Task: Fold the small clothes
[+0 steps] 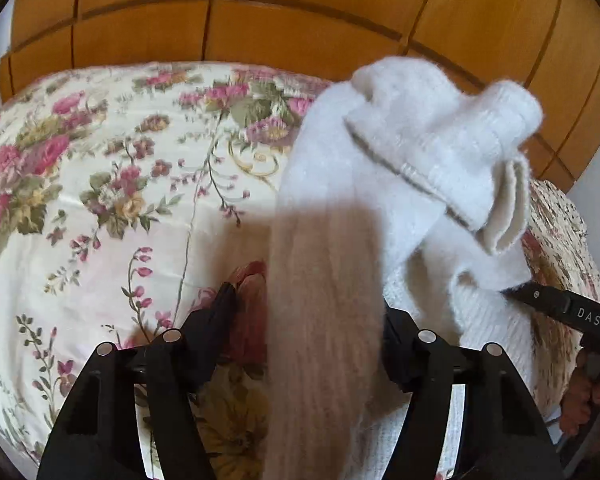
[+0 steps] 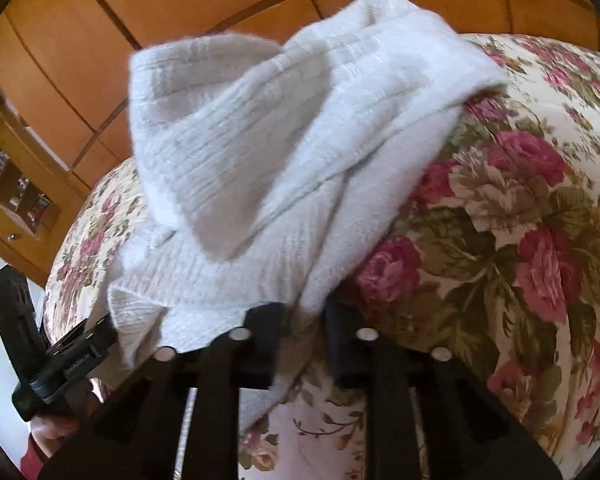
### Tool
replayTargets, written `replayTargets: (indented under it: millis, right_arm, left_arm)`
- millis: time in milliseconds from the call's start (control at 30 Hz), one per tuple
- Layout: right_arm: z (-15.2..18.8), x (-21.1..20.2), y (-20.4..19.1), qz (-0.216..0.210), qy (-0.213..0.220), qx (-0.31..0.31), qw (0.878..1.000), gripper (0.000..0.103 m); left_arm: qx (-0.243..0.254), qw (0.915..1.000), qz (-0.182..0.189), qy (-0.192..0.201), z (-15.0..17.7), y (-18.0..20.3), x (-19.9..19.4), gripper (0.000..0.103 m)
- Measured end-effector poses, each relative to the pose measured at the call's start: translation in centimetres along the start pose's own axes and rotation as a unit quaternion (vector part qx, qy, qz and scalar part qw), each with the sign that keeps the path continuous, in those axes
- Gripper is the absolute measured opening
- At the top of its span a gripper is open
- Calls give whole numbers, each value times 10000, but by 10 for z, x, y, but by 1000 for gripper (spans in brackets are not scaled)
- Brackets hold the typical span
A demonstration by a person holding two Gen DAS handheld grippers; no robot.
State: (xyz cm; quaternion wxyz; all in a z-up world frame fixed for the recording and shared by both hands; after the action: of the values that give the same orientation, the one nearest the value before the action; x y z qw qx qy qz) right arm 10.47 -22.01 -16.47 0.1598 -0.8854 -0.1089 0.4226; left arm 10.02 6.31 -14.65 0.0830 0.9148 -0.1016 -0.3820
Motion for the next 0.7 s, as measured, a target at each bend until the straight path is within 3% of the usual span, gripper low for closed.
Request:
replayTargets:
  millis: [33,67,133,300,400,533,600,700]
  right_arm:
    - [-1,-2,-3,29,67,-124,9999,9]
    - [-2,-7,-5,101,171,-247,9995,8]
    - [-4,-12,-4,120,303,-276,9991,7]
    - [-18,-46,8,189,682,-236,9972,6]
    - [-24,-74,28,236,874,-84,9959,6]
    - [-38,-116,52,454,1203,-52,9917,5]
    - [-39,-130,64,594,1248,-83,9904,4]
    - [-25,-135,85,1016,1120,-167,9884,0]
  left_arm:
    - [68,10000,20,-18,1,2,0,34]
    - [193,9998,7,-63,2,7,-1,23]
    - [294,9995,13,-61,3,11,-4,15]
    - [317,9980,552,34,1,28,-28,11]
    - [324,9920,1215,76,2,49,-58,11]
    - [482,9825,1798,66,11,79,-84,11]
    - [674,9804,1852,-46,22,93,-83,11]
    - [816,9863,1372,-413,45,94,-56,11]
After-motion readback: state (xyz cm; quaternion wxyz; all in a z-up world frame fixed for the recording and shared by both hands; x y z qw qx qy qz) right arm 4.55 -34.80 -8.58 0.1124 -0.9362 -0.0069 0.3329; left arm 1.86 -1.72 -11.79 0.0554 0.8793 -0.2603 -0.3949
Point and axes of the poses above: each gripper's, at about its wrist camera, not at the fingertips, and x roughly the way its jaws point, y to its right, z to its underside, the point moved 5 cm from there along x, roughly the way its jaws point, and after that the axes turned 4 degrees about y, right-handed, at the moved point
